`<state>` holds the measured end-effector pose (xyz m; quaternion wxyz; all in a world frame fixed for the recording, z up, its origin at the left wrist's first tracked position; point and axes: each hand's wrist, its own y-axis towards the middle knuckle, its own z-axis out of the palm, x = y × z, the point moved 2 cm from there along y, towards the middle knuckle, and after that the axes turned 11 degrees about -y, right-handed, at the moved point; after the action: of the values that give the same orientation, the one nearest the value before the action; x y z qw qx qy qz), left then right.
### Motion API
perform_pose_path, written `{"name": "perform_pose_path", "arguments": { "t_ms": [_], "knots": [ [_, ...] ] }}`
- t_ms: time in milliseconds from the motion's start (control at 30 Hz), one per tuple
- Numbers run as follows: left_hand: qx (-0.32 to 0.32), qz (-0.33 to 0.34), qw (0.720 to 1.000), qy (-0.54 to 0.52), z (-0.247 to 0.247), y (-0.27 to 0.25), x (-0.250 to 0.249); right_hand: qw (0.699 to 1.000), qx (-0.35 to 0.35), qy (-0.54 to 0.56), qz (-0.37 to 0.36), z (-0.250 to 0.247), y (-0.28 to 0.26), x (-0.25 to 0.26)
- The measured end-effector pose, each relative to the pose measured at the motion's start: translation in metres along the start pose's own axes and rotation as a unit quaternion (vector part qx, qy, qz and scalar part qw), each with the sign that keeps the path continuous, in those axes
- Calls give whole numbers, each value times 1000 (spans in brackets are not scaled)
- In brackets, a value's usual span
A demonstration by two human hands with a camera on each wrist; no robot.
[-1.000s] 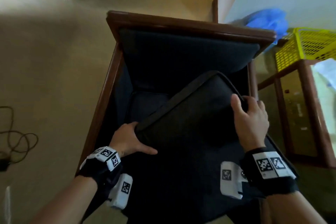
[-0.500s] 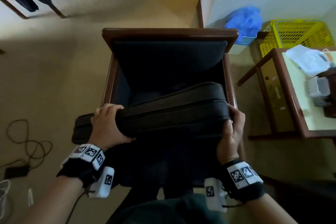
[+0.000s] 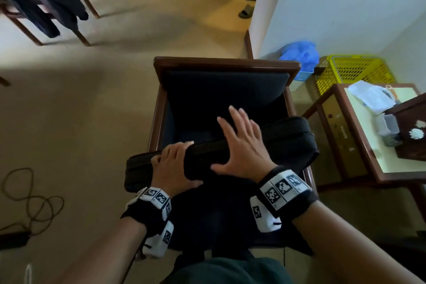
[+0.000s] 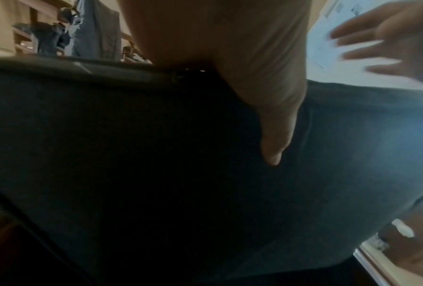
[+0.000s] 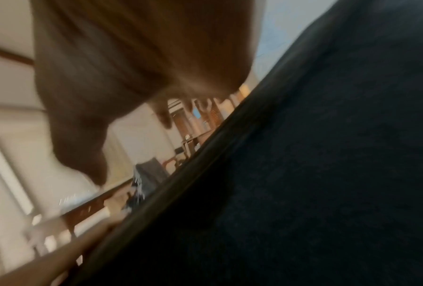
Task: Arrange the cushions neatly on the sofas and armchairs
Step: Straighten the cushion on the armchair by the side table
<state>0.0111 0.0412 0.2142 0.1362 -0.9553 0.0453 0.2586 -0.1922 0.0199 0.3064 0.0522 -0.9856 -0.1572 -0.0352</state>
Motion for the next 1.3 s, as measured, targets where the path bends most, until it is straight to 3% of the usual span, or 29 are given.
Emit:
{"name": "perform_pose_path", "arguments": {
  "t_ms": [33,100,267,433,600,767,933,1033,1133,1233,1300],
  "knots": [
    [14,-7,1000,11,-4,-3,10,993,90,-68,-15,11,6,10],
    [33,-32,999,26,-15,-11,37,974,152,-168,2,22,10,19],
    [60,-69,991,95,-41,-35,88,986,48,-162,9,29,-7,20],
    [88,-49,995,-8,-53,-52,86,993,-4,-87,73,40,-44,-2],
    [21,74,993,-92,-96,-53,34,990,-23,6,141,29,-84,-46],
    [-54,209,966,-141,-157,-48,-68,963,-70,139,222,-10,-111,-109],
    [-91,260,945,-177,-199,-44,-156,960,-72,186,196,-35,-105,-130],
    [-71,276,949,-136,-179,-42,-190,968,-57,211,122,-36,-95,-112],
    [-22,282,957,-61,-116,-38,-200,960,-47,269,54,-22,-78,-73],
    [15,288,955,-67,-59,-37,-181,955,-53,288,53,4,-75,-59],
    [21,315,947,-60,-47,-37,-170,942,-75,318,72,15,-88,-74]
  ]
}}
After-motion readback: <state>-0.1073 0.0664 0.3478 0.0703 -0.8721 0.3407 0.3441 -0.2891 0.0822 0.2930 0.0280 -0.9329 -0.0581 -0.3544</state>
